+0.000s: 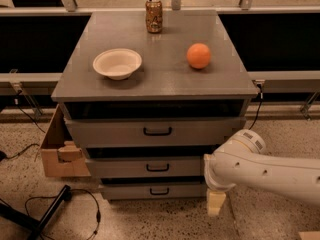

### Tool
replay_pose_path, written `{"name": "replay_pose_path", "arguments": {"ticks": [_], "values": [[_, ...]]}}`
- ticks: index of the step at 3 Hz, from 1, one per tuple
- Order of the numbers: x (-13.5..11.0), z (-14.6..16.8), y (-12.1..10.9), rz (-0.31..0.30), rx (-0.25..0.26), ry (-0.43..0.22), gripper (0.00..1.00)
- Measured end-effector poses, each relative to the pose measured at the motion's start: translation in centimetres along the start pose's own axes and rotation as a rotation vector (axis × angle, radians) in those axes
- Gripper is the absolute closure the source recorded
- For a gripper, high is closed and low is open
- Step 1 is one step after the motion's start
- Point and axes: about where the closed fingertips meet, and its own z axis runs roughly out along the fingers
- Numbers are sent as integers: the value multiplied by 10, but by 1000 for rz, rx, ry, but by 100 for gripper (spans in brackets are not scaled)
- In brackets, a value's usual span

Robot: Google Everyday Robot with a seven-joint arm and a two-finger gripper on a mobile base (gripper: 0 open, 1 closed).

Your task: Open middle drawer

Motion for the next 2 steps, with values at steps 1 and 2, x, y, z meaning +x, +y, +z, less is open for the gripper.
{"name": "replay_pose_path", "arguments": {"ticks": [1, 2], "values": [[-9, 55, -9, -21, -11, -18, 0], [-9, 55, -9, -21, -11, -18, 0]]}}
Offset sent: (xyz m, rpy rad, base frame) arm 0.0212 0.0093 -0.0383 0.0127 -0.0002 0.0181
